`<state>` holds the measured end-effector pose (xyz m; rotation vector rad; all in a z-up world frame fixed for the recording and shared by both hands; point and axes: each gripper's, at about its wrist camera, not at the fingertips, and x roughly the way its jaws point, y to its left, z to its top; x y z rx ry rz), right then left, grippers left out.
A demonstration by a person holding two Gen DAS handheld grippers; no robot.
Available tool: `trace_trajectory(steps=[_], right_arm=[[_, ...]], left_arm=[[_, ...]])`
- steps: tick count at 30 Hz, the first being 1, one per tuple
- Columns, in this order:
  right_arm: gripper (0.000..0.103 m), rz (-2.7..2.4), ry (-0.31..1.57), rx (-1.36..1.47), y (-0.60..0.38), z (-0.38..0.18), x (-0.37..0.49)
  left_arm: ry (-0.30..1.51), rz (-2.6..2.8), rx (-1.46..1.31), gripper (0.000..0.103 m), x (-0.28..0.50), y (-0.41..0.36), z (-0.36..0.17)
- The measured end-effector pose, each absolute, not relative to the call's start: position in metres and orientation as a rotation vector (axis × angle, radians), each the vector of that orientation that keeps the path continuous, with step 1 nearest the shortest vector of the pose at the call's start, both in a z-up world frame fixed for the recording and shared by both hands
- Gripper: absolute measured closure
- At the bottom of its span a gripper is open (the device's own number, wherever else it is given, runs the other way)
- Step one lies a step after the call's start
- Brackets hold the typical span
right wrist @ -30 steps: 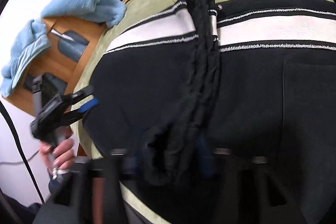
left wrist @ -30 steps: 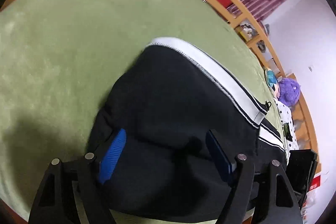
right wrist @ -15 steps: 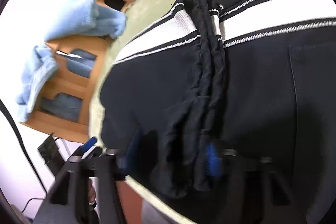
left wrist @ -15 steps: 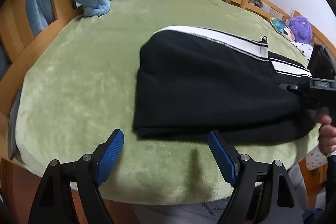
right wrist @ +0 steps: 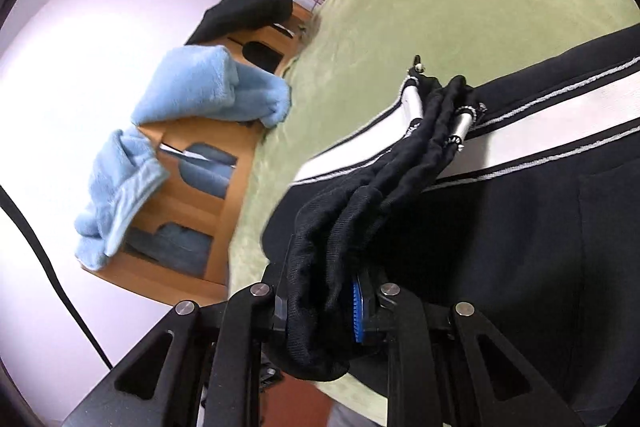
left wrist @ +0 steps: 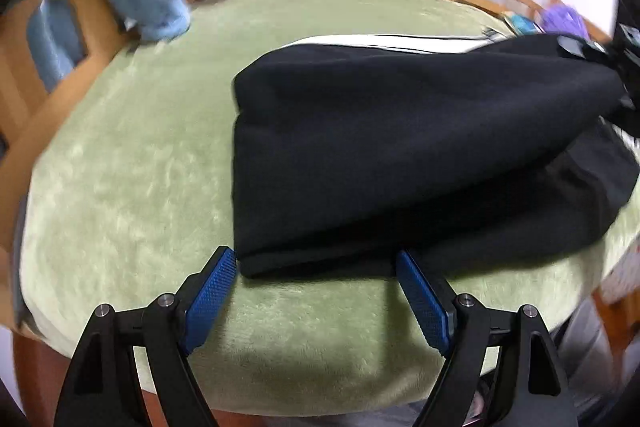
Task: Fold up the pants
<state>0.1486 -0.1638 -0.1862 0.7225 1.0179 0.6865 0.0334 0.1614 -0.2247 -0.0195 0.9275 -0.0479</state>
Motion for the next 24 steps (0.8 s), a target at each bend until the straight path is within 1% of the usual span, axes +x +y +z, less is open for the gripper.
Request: trace_trajectory(steps=[4,5,7,9,11,12,14,16,17,19,21,22,23,24], right_arm=[[0.083,0.701,1.004,0.737,-0.157,-0.177,0.146],[0.083,0.702,1.001,0.732,-0.157,-0.175,0.145],[0.083,0.705,1.002,0.73,-0.163,-0.172,0.141],[0.083,0.704,1.007,0.727,-0.166,-0.173,0.138],[0.083,0.697,1.022,0.713,-0.166,-0.181,0.134],[0.083,0.687,1.032,0.708,-0.166,-0.186,0.133],[0.084,0.655,1.062,0.69,-0.17,-0.202,0.129],[0.085,0.632,1.075,0.688,-0.179,-0.212,0.125],[0.085,0.648,1.07,0.704,-0.183,-0.215,0.121],[0.085,0.646,1.066,0.661,-0.182,-0.219,0.113],[0.083,0.612,1.104,0.562,-0.172,-0.236,0.109],[0.083,0.594,1.161,0.529,-0.165,-0.254,0.11],[0.083,0.59,1.169,0.527,-0.163,-0.261,0.11],[0.081,0.596,1.155,0.539,-0.166,-0.262,0.11]], left_arm=[[0.879,0.022,-0.118,0.023,0.038,0.178,-0.219],[0.866,0.033,-0.134,0.027,0.039,0.182,-0.217],[0.852,0.042,-0.167,0.043,0.041,0.189,-0.217],[0.863,0.017,-0.207,0.069,0.043,0.192,-0.221],[0.875,0.007,-0.214,0.073,0.045,0.19,-0.227],[0.864,0.021,-0.193,0.083,0.045,0.188,-0.228],[0.82,0.019,-0.22,0.092,0.04,0.197,-0.222],[0.754,-0.035,-0.375,0.092,0.027,0.219,-0.21],[0.755,-0.072,-0.443,0.092,0.025,0.227,-0.209],[0.789,-0.034,-0.387,0.092,0.027,0.219,-0.212],[0.855,0.037,-0.228,0.09,0.035,0.199,-0.224],[0.89,0.053,-0.191,0.088,0.037,0.194,-0.231],[0.905,0.05,-0.189,0.086,0.038,0.193,-0.233],[0.913,0.048,-0.198,0.078,0.037,0.194,-0.231]])
